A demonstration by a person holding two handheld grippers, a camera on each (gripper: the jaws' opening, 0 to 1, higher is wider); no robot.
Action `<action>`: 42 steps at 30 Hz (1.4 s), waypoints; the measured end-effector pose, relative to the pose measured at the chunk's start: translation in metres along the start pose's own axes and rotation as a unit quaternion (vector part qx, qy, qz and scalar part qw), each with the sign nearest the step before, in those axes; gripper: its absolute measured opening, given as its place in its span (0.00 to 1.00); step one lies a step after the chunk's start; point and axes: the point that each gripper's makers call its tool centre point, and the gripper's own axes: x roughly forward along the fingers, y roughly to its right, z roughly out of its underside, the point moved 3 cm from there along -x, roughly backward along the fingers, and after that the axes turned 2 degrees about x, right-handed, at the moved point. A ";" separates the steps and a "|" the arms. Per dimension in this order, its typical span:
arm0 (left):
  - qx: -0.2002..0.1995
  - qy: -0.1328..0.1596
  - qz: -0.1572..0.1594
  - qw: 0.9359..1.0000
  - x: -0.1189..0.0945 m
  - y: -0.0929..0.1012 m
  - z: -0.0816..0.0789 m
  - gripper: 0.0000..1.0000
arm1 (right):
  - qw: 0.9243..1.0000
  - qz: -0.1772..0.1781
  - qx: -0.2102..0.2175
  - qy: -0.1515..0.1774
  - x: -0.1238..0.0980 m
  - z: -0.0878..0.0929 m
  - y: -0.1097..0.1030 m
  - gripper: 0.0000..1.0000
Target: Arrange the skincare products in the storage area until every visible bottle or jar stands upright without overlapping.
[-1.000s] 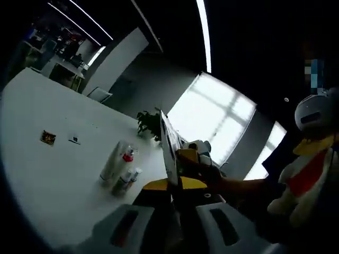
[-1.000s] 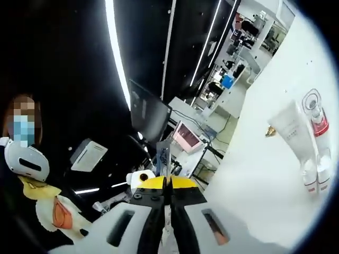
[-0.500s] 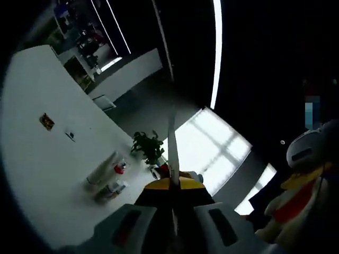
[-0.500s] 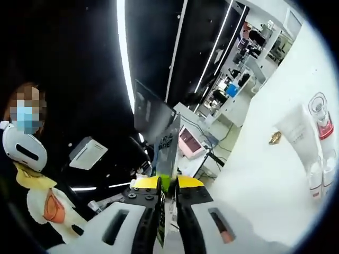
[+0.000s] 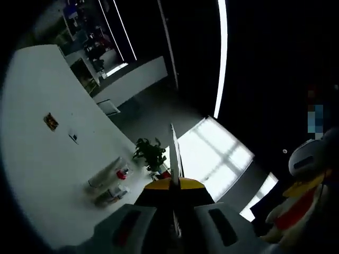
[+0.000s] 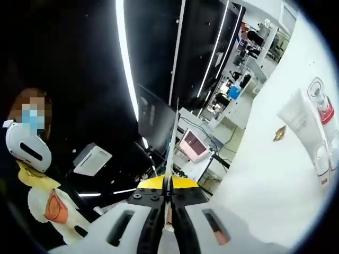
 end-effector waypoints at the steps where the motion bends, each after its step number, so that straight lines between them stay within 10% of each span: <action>1: 0.002 -0.001 -0.001 1.000 0.000 0.000 0.000 0.01 | 1.000 0.000 0.000 0.000 0.000 0.000 0.000 0.01; 18: -0.005 -0.034 -0.014 0.999 -0.001 -0.003 0.023 0.16 | 1.000 -0.006 0.028 0.007 0.002 -0.003 -0.005 0.01; 42: -0.021 -0.045 -0.085 0.995 -0.016 -0.020 0.038 0.00 | 0.993 0.109 0.015 -0.031 -0.003 0.016 0.034 0.01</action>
